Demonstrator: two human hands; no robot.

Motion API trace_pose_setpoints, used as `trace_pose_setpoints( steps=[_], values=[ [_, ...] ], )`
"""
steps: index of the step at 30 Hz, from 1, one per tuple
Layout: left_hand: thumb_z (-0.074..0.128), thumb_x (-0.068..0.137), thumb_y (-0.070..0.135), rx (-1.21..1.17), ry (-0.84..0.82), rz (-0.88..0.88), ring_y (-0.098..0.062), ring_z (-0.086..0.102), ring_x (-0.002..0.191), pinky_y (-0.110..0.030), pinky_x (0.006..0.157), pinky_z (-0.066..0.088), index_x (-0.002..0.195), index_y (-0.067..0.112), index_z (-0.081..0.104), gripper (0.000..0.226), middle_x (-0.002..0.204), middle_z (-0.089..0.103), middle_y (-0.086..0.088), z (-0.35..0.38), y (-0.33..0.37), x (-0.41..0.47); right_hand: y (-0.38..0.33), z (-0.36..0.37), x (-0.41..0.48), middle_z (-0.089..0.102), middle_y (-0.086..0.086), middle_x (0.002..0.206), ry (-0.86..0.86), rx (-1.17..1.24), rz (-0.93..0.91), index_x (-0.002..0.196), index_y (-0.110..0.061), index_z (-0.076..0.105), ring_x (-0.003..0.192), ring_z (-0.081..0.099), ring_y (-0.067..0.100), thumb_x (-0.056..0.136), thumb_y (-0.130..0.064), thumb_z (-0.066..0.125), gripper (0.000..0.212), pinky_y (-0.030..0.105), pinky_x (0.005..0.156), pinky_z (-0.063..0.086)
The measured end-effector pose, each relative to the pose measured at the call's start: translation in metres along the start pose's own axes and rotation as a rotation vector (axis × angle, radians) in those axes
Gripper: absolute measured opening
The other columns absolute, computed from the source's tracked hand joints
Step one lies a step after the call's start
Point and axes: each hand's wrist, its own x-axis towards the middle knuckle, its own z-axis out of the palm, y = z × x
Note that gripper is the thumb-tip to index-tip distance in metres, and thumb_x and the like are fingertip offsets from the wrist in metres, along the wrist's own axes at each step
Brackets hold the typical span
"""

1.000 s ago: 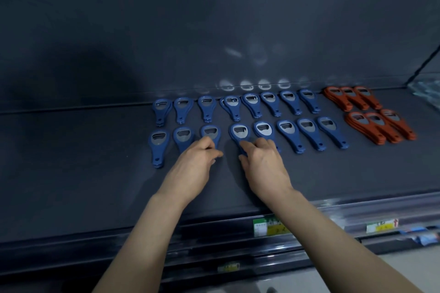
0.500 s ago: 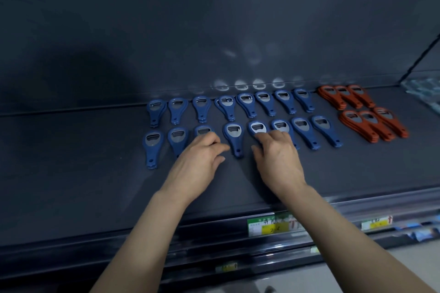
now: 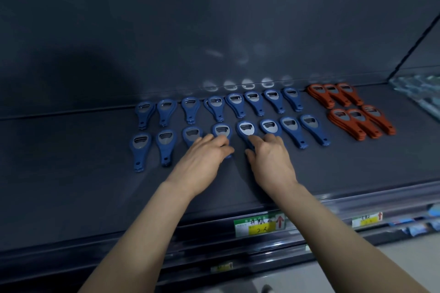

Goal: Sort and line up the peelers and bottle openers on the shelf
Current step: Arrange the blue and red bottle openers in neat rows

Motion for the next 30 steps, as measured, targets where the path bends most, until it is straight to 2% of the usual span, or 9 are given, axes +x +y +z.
trace_pose_setpoints(
  steps=[4, 9, 12, 16, 21, 24, 26, 28, 30],
  values=[
    [0.044, 0.095, 0.001, -0.019, 0.019, -0.023, -0.012, 0.038, 0.097, -0.018, 0.082, 0.027, 0.134, 0.019, 0.049, 0.044, 0.117, 0.048, 0.005, 0.002, 0.0, 0.0, 0.001, 0.0, 0.001, 0.051, 0.012, 0.106, -0.017, 0.003, -0.016, 0.124, -0.01, 0.053, 0.104, 0.043, 0.027, 0.096, -0.023, 0.048, 0.031, 0.026, 0.073, 0.029],
    [0.041, 0.086, -0.013, -0.115, 0.059, -0.067, -0.013, 0.039, 0.107, -0.026, 0.094, 0.038, 0.14, 0.022, 0.042, 0.064, 0.124, 0.044, 0.009, 0.002, 0.004, -0.003, 0.003, -0.002, 0.001, 0.052, 0.012, 0.108, -0.024, 0.006, -0.043, 0.127, -0.011, 0.052, 0.106, 0.043, 0.027, 0.095, -0.031, 0.05, 0.037, 0.029, 0.081, 0.036],
    [0.042, 0.085, -0.014, -0.169, 0.16, -0.077, -0.016, 0.044, 0.109, -0.028, 0.095, 0.039, 0.134, 0.016, 0.051, 0.059, 0.121, 0.051, 0.004, -0.004, 0.002, 0.001, 0.004, -0.006, 0.0, 0.055, 0.013, 0.107, 0.006, 0.024, -0.042, 0.125, -0.01, 0.055, 0.105, 0.044, 0.028, 0.094, -0.036, 0.051, 0.041, 0.031, 0.083, 0.038],
    [0.044, 0.087, -0.014, -0.154, 0.232, -0.161, -0.024, 0.051, 0.107, -0.032, 0.092, 0.042, 0.125, 0.008, 0.059, 0.046, 0.113, 0.057, -0.005, -0.016, -0.019, 0.028, 0.013, -0.017, 0.007, 0.057, 0.013, 0.106, 0.051, 0.014, -0.052, 0.119, -0.007, 0.059, 0.103, 0.046, 0.029, 0.096, -0.027, 0.05, 0.032, 0.031, 0.083, 0.036],
    [0.042, 0.086, -0.016, -0.049, 0.037, -0.207, -0.025, 0.05, 0.112, -0.036, 0.094, 0.042, 0.132, 0.012, 0.053, 0.055, 0.122, 0.051, -0.007, -0.027, -0.041, 0.069, 0.023, -0.025, 0.019, 0.057, 0.009, 0.108, 0.04, 0.004, -0.069, 0.119, -0.011, 0.058, 0.105, 0.044, 0.025, 0.097, -0.023, 0.047, 0.028, 0.025, 0.076, 0.032],
    [0.04, 0.091, -0.009, -0.073, -0.059, -0.269, -0.031, 0.049, 0.112, -0.039, 0.089, 0.04, 0.129, 0.013, 0.053, 0.045, 0.12, 0.049, -0.014, -0.028, -0.046, 0.084, 0.023, -0.028, 0.026, 0.056, 0.01, 0.105, 0.038, 0.018, -0.084, 0.119, -0.011, 0.059, 0.104, 0.044, 0.026, 0.097, -0.022, 0.047, 0.027, 0.023, 0.075, 0.03],
    [0.038, 0.086, -0.018, -0.081, -0.086, -0.296, -0.031, 0.045, 0.115, -0.035, 0.085, 0.039, 0.136, 0.018, 0.045, 0.063, 0.12, 0.045, -0.011, -0.026, -0.047, 0.09, 0.022, -0.029, 0.034, 0.056, 0.01, 0.104, 0.037, 0.019, -0.099, 0.118, -0.01, 0.06, 0.105, 0.045, 0.026, 0.096, -0.02, 0.047, 0.027, 0.023, 0.078, 0.031],
    [0.037, 0.081, -0.024, -0.076, -0.114, -0.312, -0.029, 0.042, 0.119, -0.034, 0.089, 0.039, 0.143, 0.022, 0.037, 0.077, 0.124, 0.04, -0.01, -0.027, -0.048, 0.093, 0.019, -0.03, 0.044, 0.057, 0.01, 0.102, 0.042, 0.012, -0.119, 0.117, -0.009, 0.06, 0.104, 0.045, 0.026, 0.096, -0.018, 0.046, 0.026, 0.023, 0.075, 0.028],
    [0.041, 0.089, -0.01, -0.084, -0.188, -0.332, -0.027, 0.044, 0.118, -0.036, 0.089, 0.041, 0.135, 0.019, 0.045, 0.055, 0.126, 0.043, -0.009, -0.027, -0.052, 0.097, 0.016, -0.031, 0.053, 0.056, 0.009, 0.1, 0.049, 0.003, -0.138, 0.115, -0.009, 0.061, 0.102, 0.045, 0.026, 0.097, -0.018, 0.045, 0.026, 0.021, 0.07, 0.024]
  ],
)
